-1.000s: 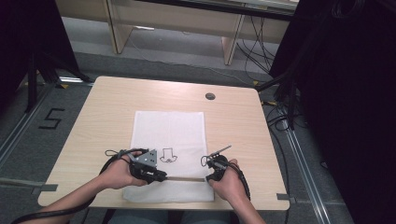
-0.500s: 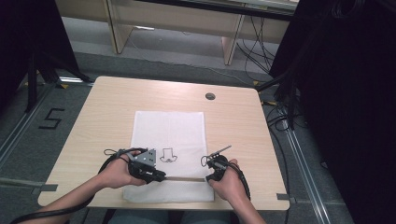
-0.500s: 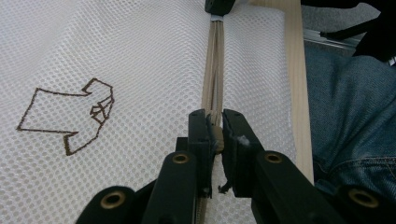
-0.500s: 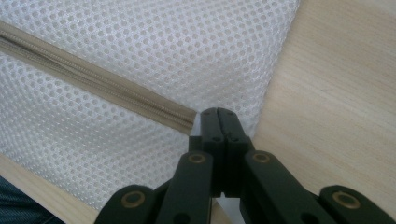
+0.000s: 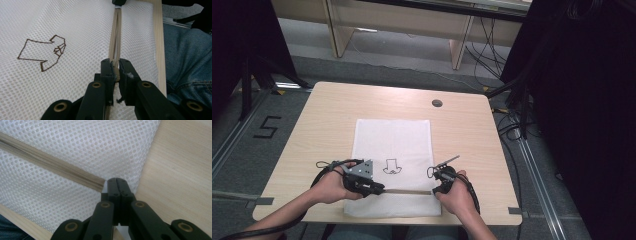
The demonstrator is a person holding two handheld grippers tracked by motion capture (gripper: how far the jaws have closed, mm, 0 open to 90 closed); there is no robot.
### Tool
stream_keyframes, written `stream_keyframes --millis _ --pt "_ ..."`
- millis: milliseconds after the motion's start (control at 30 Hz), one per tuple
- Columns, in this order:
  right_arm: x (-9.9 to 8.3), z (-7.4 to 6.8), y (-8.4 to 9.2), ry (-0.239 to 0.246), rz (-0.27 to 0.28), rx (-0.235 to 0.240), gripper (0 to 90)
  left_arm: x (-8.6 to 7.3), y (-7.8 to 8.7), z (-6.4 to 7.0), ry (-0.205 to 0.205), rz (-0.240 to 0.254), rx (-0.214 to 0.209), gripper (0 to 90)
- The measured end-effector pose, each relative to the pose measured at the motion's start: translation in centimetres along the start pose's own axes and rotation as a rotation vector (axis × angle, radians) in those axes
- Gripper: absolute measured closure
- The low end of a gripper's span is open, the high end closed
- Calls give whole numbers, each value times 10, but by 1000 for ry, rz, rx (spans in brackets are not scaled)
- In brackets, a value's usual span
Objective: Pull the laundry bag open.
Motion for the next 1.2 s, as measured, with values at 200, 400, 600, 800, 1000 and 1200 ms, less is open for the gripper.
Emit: stream_keyframes --millis 200,400,600,800,1000,1200 --pt "0 0 0 10 4 5 900 -1 1 2 -6 -3 -18 820" --pt "0 0 0 0 0 3 900 -3 7 2 2 6 -19 820" --pt "0 -1 0 -22 -10 -12 900 -9 14 0 14 9 0 820" --pt "0 0 0 -1 2 -4 900 -9 14 1 -5 1 -5 820" --pt "0 0 0 -1 1 -1 900 -12 17 0 -6 -8 1 820" --pt "0 1 0 0 3 -1 900 -12 19 0 -12 -6 -6 820"
Point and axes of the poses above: each handheld gripper's, and its own axes: y roughly backward along the jaws, x roughly out of its top, z roughly to its right, the point moved 8 cm from there along -y, roughly forward along the jaws, and after that the axes turned 13 degrees about -y, right-handed, at the moved point
